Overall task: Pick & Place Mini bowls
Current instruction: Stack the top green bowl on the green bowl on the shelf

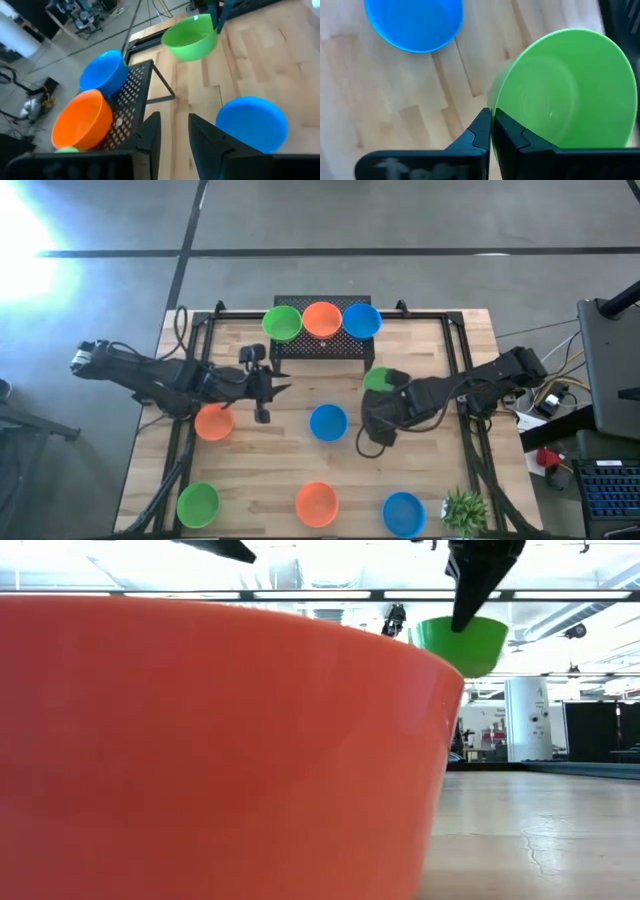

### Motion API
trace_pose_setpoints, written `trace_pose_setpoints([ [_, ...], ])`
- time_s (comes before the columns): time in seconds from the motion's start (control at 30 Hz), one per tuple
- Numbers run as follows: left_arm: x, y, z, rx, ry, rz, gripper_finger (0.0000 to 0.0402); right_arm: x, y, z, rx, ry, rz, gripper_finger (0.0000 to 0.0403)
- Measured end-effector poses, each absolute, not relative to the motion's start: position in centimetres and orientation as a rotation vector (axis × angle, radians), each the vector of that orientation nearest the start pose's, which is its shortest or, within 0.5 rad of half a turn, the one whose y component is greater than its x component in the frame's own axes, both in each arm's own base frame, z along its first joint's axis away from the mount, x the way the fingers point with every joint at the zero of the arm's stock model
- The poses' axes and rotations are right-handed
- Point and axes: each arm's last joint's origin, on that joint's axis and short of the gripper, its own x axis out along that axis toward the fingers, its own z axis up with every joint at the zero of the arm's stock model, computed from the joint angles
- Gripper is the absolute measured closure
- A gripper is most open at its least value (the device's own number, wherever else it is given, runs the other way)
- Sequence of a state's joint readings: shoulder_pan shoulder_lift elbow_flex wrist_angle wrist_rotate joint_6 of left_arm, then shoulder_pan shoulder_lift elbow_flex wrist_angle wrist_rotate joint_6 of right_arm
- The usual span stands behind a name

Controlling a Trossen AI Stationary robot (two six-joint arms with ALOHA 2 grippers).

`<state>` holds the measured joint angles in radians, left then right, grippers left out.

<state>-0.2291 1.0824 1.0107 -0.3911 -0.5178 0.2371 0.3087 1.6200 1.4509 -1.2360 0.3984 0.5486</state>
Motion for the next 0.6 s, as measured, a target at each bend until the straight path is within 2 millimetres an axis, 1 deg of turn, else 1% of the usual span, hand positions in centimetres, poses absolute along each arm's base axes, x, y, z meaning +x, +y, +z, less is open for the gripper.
trace_pose_setpoints([
  [0.07, 23.2, -3.9, 33.4, 0.419, 0.469, 0.227, 0.0307, 29.1, 8.3, 29.4, -0.081, 1.223, -0.411, 0.0392],
  [0.27, 25.2, -4.4, 32.9, 0.364, 0.414, 0.242, 0.0307, 29.7, 8.4, 29.5, -0.251, 1.207, -0.412, 0.0392],
  [0.47, 26.7, -4.7, 32.5, 0.284, 0.357, 0.263, 0.0307, 29.9, 8.6, 30.1, -0.346, 1.19, -0.368, 0.0392],
  [0.6, 27.8, -4.9, 32.2, 0.237, 0.314, 0.271, 0.0307, 30.0, 8.6, 30.4, -0.452, 1.175, -0.352, 0.0392],
])
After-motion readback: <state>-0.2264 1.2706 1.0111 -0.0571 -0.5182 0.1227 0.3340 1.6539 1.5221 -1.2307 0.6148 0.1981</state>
